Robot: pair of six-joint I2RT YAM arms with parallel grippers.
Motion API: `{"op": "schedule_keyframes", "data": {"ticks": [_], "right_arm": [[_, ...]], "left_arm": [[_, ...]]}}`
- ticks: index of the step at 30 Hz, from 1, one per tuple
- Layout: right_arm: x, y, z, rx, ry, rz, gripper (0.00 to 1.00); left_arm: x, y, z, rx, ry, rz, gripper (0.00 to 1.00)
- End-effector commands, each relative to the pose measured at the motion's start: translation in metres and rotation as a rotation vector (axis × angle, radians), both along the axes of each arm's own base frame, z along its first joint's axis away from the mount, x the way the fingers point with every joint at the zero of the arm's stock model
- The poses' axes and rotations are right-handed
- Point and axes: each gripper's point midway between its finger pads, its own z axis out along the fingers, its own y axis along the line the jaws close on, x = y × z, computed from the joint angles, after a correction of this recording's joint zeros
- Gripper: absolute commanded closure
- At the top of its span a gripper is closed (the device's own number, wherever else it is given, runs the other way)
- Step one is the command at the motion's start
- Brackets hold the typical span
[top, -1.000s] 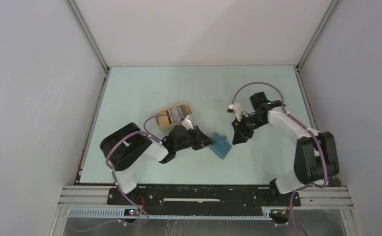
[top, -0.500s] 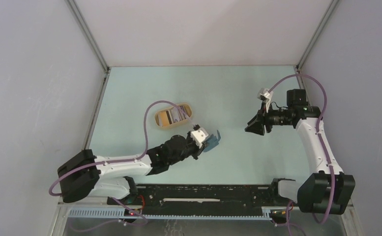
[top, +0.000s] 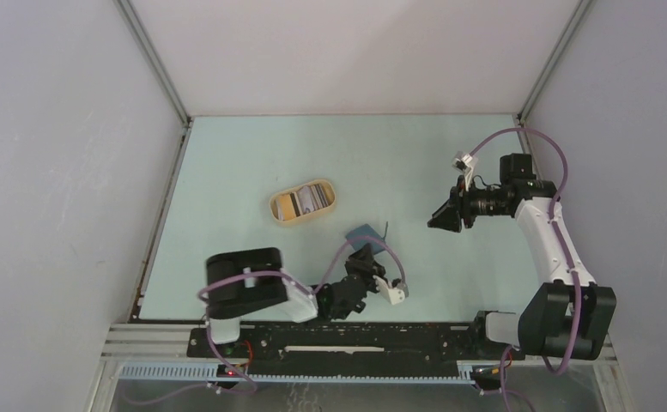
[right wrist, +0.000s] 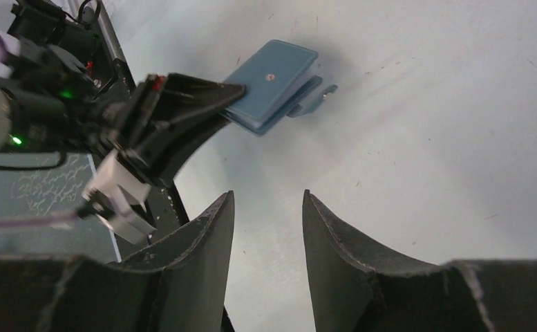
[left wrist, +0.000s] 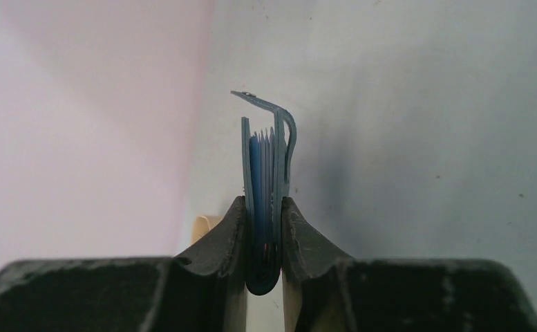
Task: Put the credit cards into the card holder
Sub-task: Turn over the card holder at the center of the board.
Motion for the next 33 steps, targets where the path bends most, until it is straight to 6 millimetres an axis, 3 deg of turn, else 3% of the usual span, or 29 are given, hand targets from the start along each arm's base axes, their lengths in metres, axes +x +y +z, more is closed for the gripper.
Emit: {"op": "schedule_keyframes", "data": {"ticks": [1,9,13,17,20,21,23,27,33], "right_arm": [[0.003,0.000,0.001,0.023,0.018,-0.006,0.51],[0.004,0.001,-0.001,0.028,0.035,-0.006,0.51],[0.003,0.001,-0.002,0.029,0.042,-0.006,0.51],[0.003,0.001,-0.002,0.030,0.043,-0.007,0.51],[0.003,0.001,-0.003,0.032,0.047,-0.007,0.51],[0.004,0.001,-0.003,0.031,0.049,-0.007,0.51],[0.004,0.001,-0.005,0.031,0.060,-0.009,0.51],[0.003,0.001,-0.006,0.030,0.066,-0.009,0.51],[0.002,0.000,-0.004,0.015,0.044,-0.007,0.51]], "left_arm": [[0.005,-0.018,0.045,-0.059,-0.285,0.068,1.00],[-0.011,-0.023,0.019,-0.099,-0.183,0.046,0.99],[-0.018,-0.021,0.006,-0.114,-0.129,0.040,0.89],[-0.028,-0.023,-0.006,-0.093,-0.089,0.019,0.60],[-0.035,-0.023,-0.012,-0.096,-0.064,0.013,0.22],[-0.038,-0.022,-0.013,-0.103,-0.057,0.010,0.14],[-0.044,-0.019,-0.012,-0.127,-0.036,0.001,0.05],[-0.062,-0.018,-0.006,-0.176,0.063,-0.037,0.00],[-0.094,-0.021,0.010,-0.279,0.354,-0.129,0.00]]}}
